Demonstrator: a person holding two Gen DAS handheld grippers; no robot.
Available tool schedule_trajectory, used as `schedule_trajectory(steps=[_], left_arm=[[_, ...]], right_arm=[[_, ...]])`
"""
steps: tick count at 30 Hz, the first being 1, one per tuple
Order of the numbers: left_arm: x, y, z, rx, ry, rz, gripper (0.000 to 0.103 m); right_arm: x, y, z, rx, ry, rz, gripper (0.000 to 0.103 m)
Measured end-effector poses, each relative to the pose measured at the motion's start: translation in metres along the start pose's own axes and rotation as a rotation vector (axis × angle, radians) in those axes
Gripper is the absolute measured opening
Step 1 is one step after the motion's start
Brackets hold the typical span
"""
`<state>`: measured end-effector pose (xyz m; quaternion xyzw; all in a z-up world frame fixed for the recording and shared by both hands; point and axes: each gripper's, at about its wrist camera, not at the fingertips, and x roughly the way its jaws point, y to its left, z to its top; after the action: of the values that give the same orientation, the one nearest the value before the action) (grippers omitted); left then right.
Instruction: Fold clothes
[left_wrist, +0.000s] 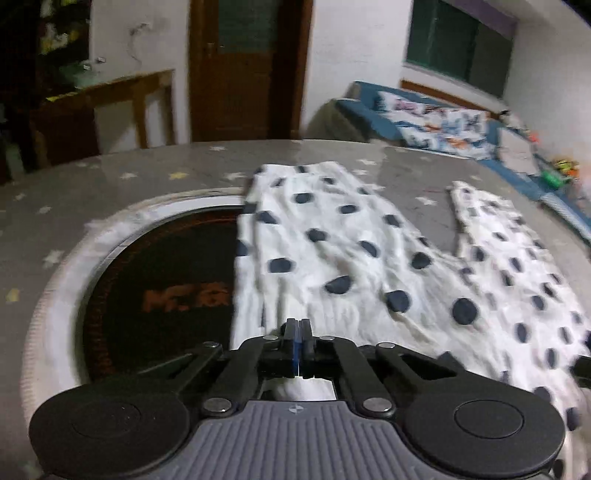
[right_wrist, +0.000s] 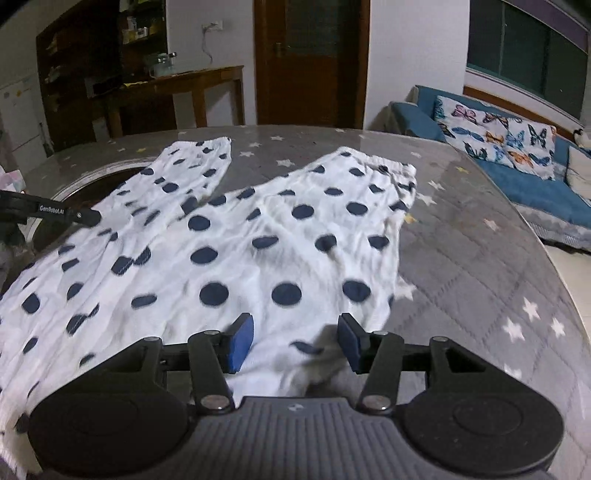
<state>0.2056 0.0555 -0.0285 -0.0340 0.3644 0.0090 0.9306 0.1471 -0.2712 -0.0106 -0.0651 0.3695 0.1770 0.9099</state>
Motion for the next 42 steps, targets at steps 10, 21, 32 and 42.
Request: schedule_trajectory(steps=[10, 21, 32, 42], left_arm=[[-0.009, 0.001, 0.010, -0.024, -0.018, 0.033, 0.002], [0.041, -0.015, 0.054, -0.011, 0.042, -0.043, 0.003], [0.101, -0.034, 0.092, 0.052, 0.023, -0.039, 0.003], [0.135, -0.040, 0.112, 0.126, -0.090, 0.130, 0.005]], right_arm=[[-0.004, -0.006, 0.024, 0.010, -0.026, 0.055, 0.052], [0.058, -0.029, 0.072, 0.008, -0.007, 0.072, 0.052], [0.106, -0.039, 0.095, -0.025, 0.000, 0.081, 0.053], [0.118, -0.054, 0.099, -0.037, -0.015, 0.032, 0.060]])
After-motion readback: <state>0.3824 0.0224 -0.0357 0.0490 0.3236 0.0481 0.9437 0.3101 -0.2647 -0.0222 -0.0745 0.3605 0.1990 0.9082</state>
